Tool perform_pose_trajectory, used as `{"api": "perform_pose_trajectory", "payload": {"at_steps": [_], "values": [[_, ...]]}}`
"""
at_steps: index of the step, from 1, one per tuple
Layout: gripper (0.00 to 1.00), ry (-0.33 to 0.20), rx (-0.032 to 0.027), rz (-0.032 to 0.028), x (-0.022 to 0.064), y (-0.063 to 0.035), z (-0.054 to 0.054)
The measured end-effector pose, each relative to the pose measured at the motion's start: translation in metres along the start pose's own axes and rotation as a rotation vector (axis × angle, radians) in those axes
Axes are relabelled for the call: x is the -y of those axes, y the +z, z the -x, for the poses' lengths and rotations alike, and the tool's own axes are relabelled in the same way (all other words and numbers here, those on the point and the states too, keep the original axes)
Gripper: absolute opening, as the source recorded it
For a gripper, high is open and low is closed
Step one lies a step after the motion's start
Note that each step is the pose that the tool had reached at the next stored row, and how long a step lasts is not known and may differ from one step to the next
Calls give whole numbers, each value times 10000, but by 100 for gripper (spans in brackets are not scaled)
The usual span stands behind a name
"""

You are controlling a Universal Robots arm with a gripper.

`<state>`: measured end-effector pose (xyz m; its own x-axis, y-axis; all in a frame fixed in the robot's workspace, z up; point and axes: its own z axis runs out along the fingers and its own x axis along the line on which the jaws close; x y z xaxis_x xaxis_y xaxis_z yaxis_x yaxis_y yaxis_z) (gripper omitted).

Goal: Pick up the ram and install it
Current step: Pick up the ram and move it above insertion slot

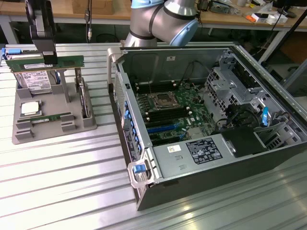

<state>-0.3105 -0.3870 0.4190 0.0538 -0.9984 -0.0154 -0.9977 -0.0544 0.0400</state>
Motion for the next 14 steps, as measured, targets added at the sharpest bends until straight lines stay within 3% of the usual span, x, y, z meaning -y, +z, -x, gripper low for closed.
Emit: {"api": "perform_pose_trajectory", "payload": {"at_steps": [5,14], "values": [[13,0,-1,0,160,-7,-9],[13,0,0,0,349,-14,-19]]}}
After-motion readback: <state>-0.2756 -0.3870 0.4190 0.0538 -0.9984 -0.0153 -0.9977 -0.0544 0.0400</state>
